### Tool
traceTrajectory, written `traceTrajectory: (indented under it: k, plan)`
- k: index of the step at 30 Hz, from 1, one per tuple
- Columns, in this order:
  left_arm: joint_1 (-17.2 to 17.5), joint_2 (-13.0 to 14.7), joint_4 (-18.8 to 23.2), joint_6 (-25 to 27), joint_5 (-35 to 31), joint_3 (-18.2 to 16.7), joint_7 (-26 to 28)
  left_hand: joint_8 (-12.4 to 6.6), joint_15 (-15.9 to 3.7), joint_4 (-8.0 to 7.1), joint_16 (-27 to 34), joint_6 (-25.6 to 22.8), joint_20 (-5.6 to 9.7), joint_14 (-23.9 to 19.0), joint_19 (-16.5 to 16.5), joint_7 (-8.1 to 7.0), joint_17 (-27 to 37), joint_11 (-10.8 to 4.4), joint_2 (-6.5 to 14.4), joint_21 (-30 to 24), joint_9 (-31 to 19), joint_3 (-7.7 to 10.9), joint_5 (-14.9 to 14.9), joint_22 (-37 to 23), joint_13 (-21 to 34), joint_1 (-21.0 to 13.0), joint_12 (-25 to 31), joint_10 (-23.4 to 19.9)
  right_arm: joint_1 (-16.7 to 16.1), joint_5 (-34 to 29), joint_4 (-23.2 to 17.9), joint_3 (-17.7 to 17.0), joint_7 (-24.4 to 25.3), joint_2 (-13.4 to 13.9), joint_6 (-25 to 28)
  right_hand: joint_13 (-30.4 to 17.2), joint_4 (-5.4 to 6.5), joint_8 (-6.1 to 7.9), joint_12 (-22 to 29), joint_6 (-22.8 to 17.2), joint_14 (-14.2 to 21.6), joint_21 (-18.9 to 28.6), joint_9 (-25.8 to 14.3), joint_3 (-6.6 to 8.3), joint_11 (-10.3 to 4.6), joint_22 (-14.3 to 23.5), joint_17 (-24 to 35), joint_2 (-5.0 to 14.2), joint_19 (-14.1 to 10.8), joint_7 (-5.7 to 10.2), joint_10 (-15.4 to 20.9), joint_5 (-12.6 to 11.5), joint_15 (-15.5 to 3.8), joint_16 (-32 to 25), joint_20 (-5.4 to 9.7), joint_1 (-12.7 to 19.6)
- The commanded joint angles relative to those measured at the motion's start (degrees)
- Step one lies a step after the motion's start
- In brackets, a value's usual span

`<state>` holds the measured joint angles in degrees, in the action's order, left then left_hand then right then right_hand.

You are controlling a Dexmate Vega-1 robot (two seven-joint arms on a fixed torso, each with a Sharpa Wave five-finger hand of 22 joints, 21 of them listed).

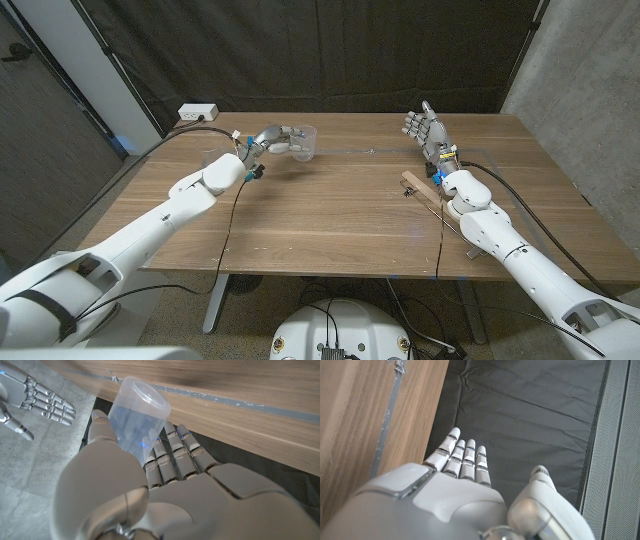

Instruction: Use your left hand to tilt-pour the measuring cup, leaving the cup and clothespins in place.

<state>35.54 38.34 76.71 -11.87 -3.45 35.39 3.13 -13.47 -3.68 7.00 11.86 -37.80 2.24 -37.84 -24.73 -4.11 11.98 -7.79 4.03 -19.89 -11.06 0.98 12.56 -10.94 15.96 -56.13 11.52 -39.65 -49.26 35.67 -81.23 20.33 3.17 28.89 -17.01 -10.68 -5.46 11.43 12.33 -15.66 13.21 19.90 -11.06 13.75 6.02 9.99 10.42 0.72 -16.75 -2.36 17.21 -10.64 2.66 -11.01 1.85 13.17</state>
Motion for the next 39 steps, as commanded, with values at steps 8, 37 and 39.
traceTrajectory:
  k: [8, 37, 39]
  plan:
    - [-4.3, -6.6, -11.4, -5.3, -6.4, 5.9, 5.1, -0.37, -4.59, -4.12, 0.0, -1.4, 0.29, 0.1, 0.2, 0.3, 0.0, -0.36, 0.8, 0.2, -0.3, 3.78, -0.2, -0.1, 0.0, 0.5, 0.0, -0.3, -0.9, 0.9, -0.4, -0.7, 0.2, 0.8, 0.6, -0.1, 0.04, 0.14, 0.1, -0.3, 0.3, -0.3, -0.1, -0.2, -0.28, 0.3, 0.1, 0.41, -0.5, 0.03, 0.5, -0.1, 0.05, 0.1, -0.08, 0.1]
    - [-2.3, -5.8, -11.1, -3.9, -4.1, 6.2, 4.8, 0.11, -4.13, -4.31, -0.3, -0.8, 0.15, 1.4, 1.2, 0.58, -0.1, 0.02, 0.7, 0.9, -0.3, 3.52, -0.1, 0.0, 0.0, 0.8, -0.1, 0.5, -2.5, 0.9, -3.2, -0.7, 1.2, 1.7, 2.2, -0.1, -0.01, 0.09, 0.1, -0.3, 0.4, -0.8, -0.1, -0.28, -0.28, 0.3, 0.1, 0.51, -0.8, 0.05, 0.6, -0.1, 0.11, 0.1, -0.09, 0.1]
    - [-2.3, -5.1, -9.7, -2.1, -4.3, 6.2, 3.8, 0.35, -3.69, -4.37, -0.5, -0.3, -0.11, 2.1, 1.6, 0.66, -0.1, 0.27, 0.6, 1.1, -0.3, 3.4, 0.0, 0.0, -0.1, 1.0, -0.4, 1.5, -2.5, 0.9, -3.3, -0.7, 1.2, 1.7, 2.2, -0.1, -0.01, 0.08, 0.1, -0.3, 0.4, -0.8, -0.1, -0.28, -0.26, 0.3, 0.1, 0.52, -0.8, -0.01, 0.6, -0.1, 0.13, 0.1, -0.08, 0.1]
